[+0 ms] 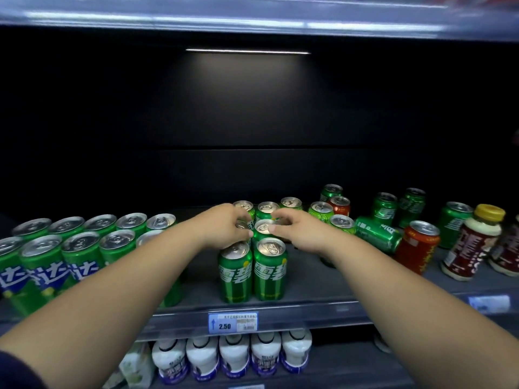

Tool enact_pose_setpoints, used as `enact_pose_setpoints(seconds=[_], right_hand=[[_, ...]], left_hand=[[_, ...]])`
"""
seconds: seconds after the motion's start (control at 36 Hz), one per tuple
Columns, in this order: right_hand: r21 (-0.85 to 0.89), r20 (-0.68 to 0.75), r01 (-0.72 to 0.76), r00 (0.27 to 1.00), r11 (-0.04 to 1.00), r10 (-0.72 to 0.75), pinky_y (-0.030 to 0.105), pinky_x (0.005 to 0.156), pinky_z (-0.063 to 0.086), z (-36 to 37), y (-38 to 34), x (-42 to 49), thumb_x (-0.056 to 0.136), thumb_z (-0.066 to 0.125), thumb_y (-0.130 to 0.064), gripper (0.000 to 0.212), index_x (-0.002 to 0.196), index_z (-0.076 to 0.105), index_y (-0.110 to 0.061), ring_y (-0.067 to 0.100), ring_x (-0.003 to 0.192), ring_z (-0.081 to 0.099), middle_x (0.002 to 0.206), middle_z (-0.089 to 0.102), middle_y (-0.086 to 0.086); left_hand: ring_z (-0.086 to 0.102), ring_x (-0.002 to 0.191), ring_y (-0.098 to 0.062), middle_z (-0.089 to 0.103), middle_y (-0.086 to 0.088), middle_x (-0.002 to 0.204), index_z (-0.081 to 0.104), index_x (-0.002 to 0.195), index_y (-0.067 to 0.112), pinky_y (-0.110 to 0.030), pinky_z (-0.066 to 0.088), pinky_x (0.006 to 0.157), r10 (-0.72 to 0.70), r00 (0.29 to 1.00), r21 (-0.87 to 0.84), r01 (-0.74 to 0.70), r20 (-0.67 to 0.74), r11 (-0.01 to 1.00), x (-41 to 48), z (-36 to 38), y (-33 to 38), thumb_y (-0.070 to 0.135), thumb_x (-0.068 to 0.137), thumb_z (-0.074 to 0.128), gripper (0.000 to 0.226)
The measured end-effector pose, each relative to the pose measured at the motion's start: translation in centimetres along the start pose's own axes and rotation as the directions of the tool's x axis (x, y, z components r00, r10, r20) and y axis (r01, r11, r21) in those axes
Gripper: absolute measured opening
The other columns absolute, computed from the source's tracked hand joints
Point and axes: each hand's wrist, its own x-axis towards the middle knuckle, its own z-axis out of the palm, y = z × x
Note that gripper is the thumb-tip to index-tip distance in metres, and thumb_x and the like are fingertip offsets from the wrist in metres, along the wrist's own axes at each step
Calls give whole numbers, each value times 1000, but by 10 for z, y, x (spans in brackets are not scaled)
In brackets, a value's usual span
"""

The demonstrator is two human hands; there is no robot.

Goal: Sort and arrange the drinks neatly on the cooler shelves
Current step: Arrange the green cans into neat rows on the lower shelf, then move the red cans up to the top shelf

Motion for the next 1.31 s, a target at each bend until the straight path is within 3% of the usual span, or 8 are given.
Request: enact_pose_setpoints(seconds=[0.17,0.33,0.61,0.78,0.92,1.06,1.19,1.31], right_hand=[[-109,-69,80,994,991,-88,37,98,53,-42,-4,-22,90,72,-41,44,131,63,-25,14,109,65,120,68,-3],[-105,-182,131,972,986,-149,31,84,54,-109,7,-55,89,75,-34,34,121,68,-24,11,98,67,103,70,-8],[-158,-339,19,938,987,-73,46,97,54,-228,93,-122,87,77,-31,29,115,69,-24,19,102,70,104,73,-1],[-42,-366,-57,930,998,38,41,93,56,-264,157,-150,88,77,-22,24,110,67,-22,15,95,68,99,71,-1],[19,-351,-36,936,999,40,31,96,52,-250,189,-148,90,75,-18,43,130,60,-20,5,103,65,124,64,-4],[72,-264,-9,964,997,28,44,111,45,-217,192,-138,73,76,-48,81,146,39,-40,12,136,46,148,50,-5],[-17,-256,-27,966,999,21,39,118,34,-195,198,-128,86,77,-26,88,157,25,-29,18,142,39,157,37,0],[2,-253,-52,966,999,51,25,110,28,-184,204,-119,90,73,-22,92,160,14,-28,19,145,35,162,30,0]], left_hand=[[57,108,-15,58,7,113,63,126,31,-36,49,95,114,989,19,-113,-94,993,3,-10,39,55,83,69,50],[59,111,-14,64,5,123,64,126,29,-37,49,97,252,959,3,-254,-134,967,20,-9,108,44,85,71,44],[58,108,-11,62,5,127,59,133,25,-25,44,94,394,916,-40,-397,-69,917,64,47,237,39,82,76,55],[53,126,-16,56,0,141,47,142,26,-31,44,104,330,943,-124,-334,-48,935,94,89,282,39,75,82,76],[50,129,-17,52,-2,142,41,144,29,-35,43,107,235,970,-193,-241,-54,951,103,123,297,37,69,86,88],[53,123,-18,58,-2,135,49,138,25,-33,44,102,166,980,-153,-182,-110,971,96,130,286,33,70,86,78],[58,116,-18,63,0,129,60,130,21,-24,42,95,104,964,-107,-134,-245,985,84,109,262,26,73,85,62],[61,108,-14,62,5,126,61,127,29,-27,48,91,23,958,-106,-55,-285,993,83,90,243,28,73,84,59]])
